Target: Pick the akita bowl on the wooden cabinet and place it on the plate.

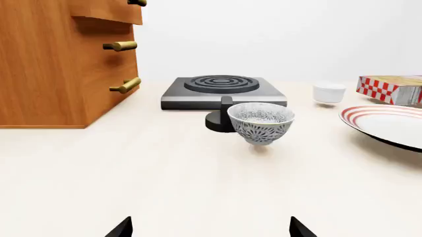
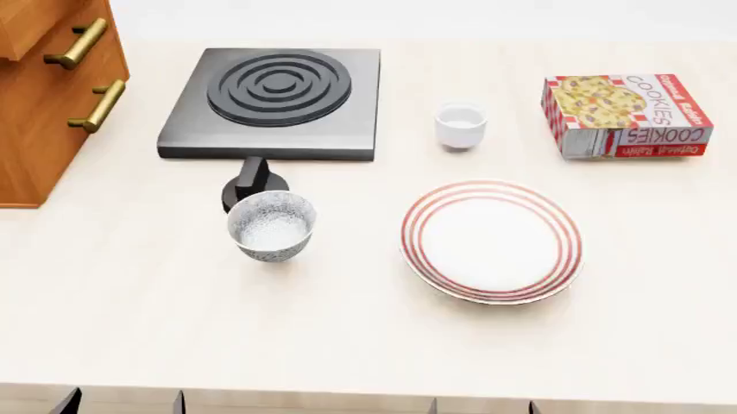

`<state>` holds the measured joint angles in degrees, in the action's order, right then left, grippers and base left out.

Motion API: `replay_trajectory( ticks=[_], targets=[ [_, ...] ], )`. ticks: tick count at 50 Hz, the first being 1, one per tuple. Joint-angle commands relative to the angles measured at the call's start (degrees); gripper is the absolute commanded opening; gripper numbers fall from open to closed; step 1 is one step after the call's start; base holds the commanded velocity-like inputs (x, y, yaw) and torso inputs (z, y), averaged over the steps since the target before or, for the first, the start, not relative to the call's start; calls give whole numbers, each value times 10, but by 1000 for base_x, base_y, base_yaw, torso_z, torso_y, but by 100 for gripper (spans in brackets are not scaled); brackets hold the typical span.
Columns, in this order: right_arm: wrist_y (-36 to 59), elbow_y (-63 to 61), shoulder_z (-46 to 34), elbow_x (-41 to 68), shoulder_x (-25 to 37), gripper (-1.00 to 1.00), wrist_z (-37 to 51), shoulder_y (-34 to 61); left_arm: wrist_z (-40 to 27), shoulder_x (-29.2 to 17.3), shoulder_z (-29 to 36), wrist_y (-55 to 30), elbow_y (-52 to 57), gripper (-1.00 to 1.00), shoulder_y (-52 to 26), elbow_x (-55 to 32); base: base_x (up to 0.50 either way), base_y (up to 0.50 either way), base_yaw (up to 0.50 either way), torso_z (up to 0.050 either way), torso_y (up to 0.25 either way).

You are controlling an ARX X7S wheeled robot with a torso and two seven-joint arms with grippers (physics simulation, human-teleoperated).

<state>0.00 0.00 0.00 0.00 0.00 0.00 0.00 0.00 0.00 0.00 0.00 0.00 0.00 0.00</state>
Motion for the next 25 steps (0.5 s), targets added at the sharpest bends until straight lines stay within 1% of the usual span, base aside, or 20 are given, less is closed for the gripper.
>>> replay_trajectory(
  ticks=[1, 11, 19, 25],
  targets=[
    [-3, 2, -10, 11, 8, 100, 12, 0, -11, -9, 11, 0, -1, 100, 0, -8, 0, 0, 0, 0, 0],
    [-4, 0, -31, 28, 26, 100, 31, 0, -32, -26, 30, -2, 0, 100, -1, -22, 0, 0, 0, 0, 0],
    [-2, -3, -41, 35, 34, 100, 42, 0, -50, -34, 43, -12, 0, 100, -3, -15, 0, 0, 0, 0, 0],
    [-1, -5, -47, 39, 39, 100, 47, 1, -52, -39, 46, -8, 3, 100, -2, -29, 0, 0, 0, 0, 0]
  ],
)
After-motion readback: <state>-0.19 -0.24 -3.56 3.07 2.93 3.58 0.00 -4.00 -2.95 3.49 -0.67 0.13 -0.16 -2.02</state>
